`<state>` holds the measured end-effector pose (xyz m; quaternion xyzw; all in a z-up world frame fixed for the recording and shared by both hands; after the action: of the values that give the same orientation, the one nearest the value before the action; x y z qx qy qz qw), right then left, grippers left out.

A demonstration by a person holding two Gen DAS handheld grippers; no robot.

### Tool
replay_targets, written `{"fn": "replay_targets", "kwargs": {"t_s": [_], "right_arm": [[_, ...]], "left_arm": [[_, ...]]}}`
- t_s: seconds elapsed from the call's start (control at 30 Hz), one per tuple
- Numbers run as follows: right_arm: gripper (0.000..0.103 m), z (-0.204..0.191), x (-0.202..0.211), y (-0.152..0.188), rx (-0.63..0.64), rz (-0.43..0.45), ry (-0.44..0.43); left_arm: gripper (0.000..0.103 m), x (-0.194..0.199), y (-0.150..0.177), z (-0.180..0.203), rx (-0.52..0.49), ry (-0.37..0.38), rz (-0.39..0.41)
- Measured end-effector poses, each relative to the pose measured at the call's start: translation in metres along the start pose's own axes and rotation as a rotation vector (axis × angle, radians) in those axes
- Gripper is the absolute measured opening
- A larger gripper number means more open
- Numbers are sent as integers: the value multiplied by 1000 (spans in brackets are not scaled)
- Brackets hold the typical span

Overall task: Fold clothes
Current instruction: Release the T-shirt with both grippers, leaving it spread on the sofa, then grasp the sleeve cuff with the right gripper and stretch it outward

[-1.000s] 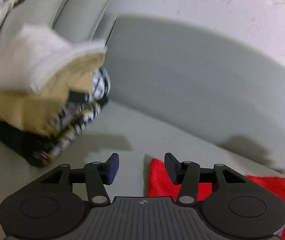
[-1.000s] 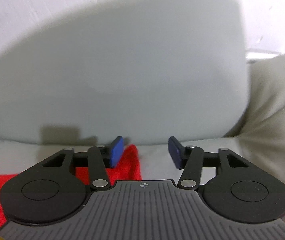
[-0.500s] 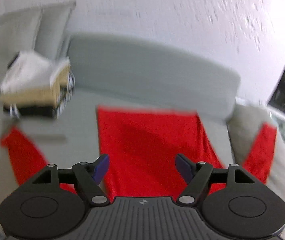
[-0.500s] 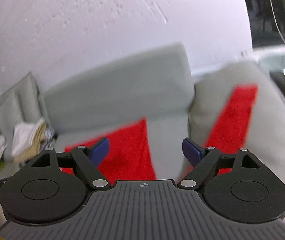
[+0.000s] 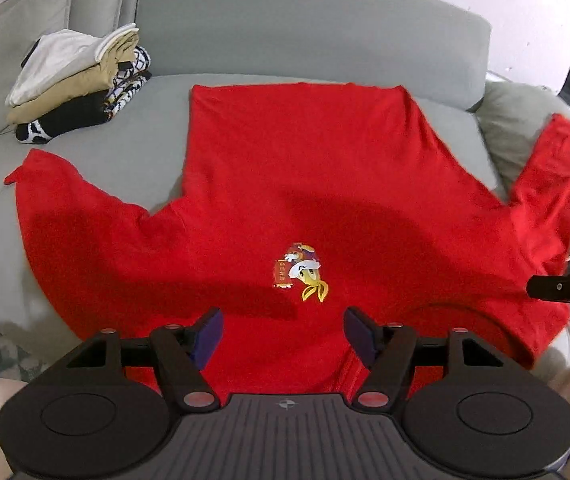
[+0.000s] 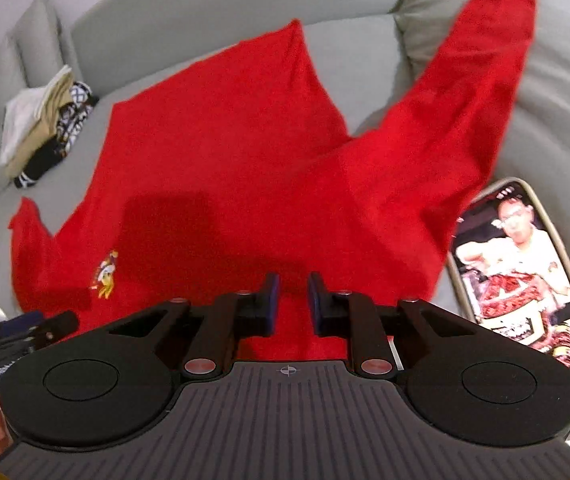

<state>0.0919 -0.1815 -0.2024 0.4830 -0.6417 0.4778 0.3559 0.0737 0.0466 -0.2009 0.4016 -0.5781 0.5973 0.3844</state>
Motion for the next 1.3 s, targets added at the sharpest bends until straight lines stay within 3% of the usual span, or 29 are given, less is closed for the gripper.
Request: {"fn": "replay_targets", "kwargs": {"t_s": [0.17, 0.23, 0.33, 0.47, 0.57, 0.6, 0.67, 0.7, 0.8, 0.93, 0.97, 1.03, 1.13, 1.17, 1.2, 1.3], "right_arm": [[26, -12, -17, 2, 53, -42, 83], [26, -15, -21, 9, 89, -28, 111], [26, -12, -11, 19, 69, -47, 141], [28, 3, -1, 37, -74, -110, 87], [33, 3, 4, 55, -144, -116, 36], [47, 1, 8, 61, -135, -84, 9], [57, -6, 15, 71, -112, -9, -50], [57, -9, 19, 73, -94, 25, -55], [57, -11, 34, 73, -77, 136, -50], [57, 25, 96, 65, -292, 453, -78], [58, 37, 117, 62, -357, 538, -62], [62, 59, 166, 57, -471, 650, 49], [70, 74, 232, 46, -476, 716, 285], [82, 76, 248, 41, -434, 720, 354], [91, 77, 256, 36, -393, 705, 385], [95, 86, 246, 16, -283, 599, 391]], "left_arm": [[64, -26, 6, 8, -17, -26, -71], [64, -27, 13, 7, -14, -27, -59], [60, -23, 21, 5, -18, -21, -107], [51, -23, 44, 0, -16, -5, -184], [53, -12, 60, 1, -15, 32, -151], [57, -6, 62, 3, -27, 44, -130], [60, 7, 63, 8, -50, 54, -76], [64, 15, 63, 8, -56, 54, -43], [65, 32, 60, 7, -51, 47, 16], [65, 55, 51, -3, -2, 105, -3], [65, 64, 47, -6, 17, 129, -20], [70, 88, 40, -16, 39, 188, -37], [76, 117, 30, -23, 37, 270, -37], [79, 125, 26, -24, 32, 287, -33], [81, 126, 23, -17, 19, 272, -22], [82, 110, 10, 5, -15, 211, 13]]}}
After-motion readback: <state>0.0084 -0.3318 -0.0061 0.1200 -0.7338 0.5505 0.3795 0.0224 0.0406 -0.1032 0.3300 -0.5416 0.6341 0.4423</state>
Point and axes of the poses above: each gripper's, at about its wrist camera, not at the fingertips, and x roughly against the way its jaws point, z to its right, y to its underside, the point moved 2 cm from there along -x, roughly the way its jaws point, and after that the axes turned 15 degrees about -z, right-handed, at the moved point
